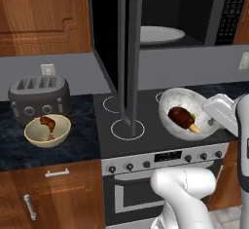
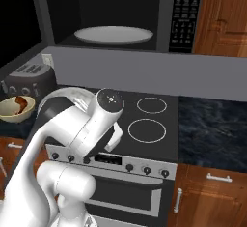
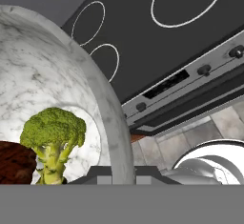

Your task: Place the bowl containing the broccoli and steak in the microwave. Close the microwave door and press the start button to microwave the meal.

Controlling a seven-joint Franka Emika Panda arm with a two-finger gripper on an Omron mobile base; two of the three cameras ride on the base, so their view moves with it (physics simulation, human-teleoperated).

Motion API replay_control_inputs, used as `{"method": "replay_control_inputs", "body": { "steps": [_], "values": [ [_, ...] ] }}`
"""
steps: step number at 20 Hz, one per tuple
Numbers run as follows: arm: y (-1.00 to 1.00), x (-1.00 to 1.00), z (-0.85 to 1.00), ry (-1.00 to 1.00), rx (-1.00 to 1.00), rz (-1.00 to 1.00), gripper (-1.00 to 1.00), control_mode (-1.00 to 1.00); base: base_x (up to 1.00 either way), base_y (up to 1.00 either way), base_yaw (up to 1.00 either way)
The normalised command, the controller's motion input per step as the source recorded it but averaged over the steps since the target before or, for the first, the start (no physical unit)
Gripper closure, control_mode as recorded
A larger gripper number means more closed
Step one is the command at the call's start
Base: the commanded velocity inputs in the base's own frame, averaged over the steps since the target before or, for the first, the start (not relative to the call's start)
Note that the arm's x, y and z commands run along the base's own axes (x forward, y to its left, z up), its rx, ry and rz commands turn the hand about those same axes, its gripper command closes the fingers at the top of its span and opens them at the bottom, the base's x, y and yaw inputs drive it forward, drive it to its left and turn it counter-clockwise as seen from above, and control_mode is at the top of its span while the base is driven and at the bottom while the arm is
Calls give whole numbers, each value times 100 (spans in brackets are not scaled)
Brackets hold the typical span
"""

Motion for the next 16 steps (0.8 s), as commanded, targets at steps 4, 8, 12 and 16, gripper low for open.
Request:
{"method": "replay_control_inputs", "body": {
  "steps": [4,8,12,16],
  "values": [
    [0,0,0,0,0,0,100,100,28,-23,43],
    [0,0,0,0,0,0,100,100,24,-35,39],
    [0,0,0,0,0,0,100,100,23,-42,36],
    [0,0,0,0,0,0,100,100,24,-41,30]
  ]
}}
